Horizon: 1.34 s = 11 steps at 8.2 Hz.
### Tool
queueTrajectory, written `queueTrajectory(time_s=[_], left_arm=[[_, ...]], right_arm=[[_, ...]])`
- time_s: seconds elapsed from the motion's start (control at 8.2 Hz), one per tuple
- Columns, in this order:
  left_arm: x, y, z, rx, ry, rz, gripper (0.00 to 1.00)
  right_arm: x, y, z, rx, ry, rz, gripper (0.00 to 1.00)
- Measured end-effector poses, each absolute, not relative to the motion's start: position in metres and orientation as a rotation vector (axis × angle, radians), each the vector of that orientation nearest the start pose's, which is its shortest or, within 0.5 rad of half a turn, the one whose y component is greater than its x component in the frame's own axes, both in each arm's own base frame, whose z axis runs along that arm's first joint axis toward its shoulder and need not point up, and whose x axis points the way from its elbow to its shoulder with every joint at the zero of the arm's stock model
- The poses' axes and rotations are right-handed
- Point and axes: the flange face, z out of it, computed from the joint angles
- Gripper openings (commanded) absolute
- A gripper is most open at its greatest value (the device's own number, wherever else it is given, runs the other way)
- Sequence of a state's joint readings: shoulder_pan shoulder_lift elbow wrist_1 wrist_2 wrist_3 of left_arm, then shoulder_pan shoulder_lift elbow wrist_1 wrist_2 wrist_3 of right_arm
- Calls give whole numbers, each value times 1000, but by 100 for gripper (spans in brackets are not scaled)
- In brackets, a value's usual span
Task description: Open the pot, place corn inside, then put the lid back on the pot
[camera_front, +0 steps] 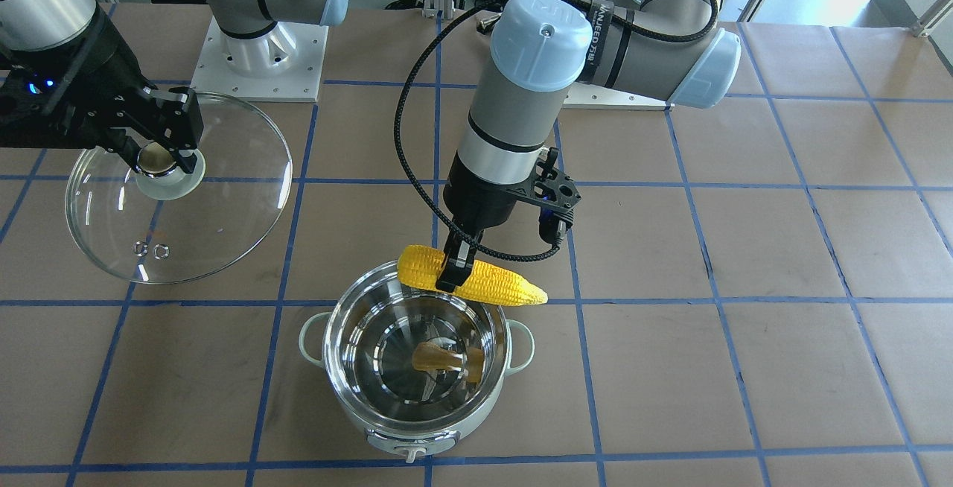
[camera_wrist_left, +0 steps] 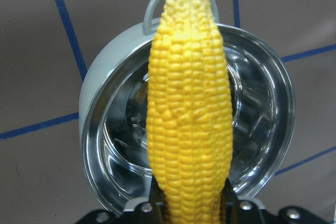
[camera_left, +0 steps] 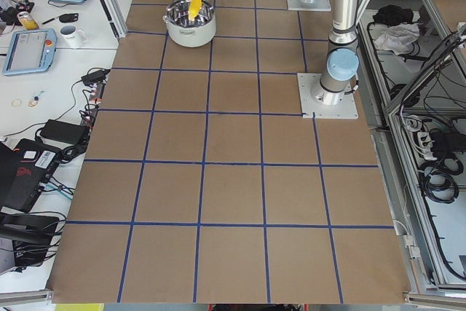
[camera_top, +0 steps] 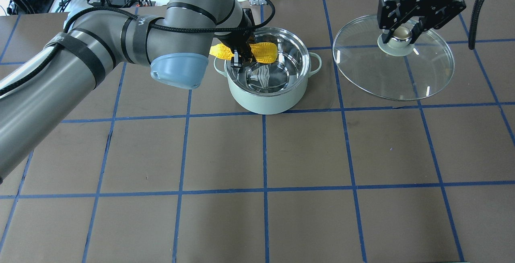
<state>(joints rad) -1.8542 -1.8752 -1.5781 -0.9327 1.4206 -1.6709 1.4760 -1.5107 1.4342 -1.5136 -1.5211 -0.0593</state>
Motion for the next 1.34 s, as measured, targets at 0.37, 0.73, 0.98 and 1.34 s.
queueTrajectory(time_s=[0.37, 0.73, 0.98, 1.34], left_arm=[[-336, -575, 376, -2248, 2692, -72, 0], [-344, -589, 357, -2237, 2696, -74, 0], [-346, -594, 343, -2273, 2653, -55, 0], [-348, -599, 331, -2352, 2573, -20, 0]], right_arm=[[88, -528, 520, 54, 3095, -36, 31], [88, -529, 520, 52, 3096, -37, 31], [88, -529, 519, 56, 3096, -36, 31], [89, -529, 519, 60, 3095, -36, 31]])
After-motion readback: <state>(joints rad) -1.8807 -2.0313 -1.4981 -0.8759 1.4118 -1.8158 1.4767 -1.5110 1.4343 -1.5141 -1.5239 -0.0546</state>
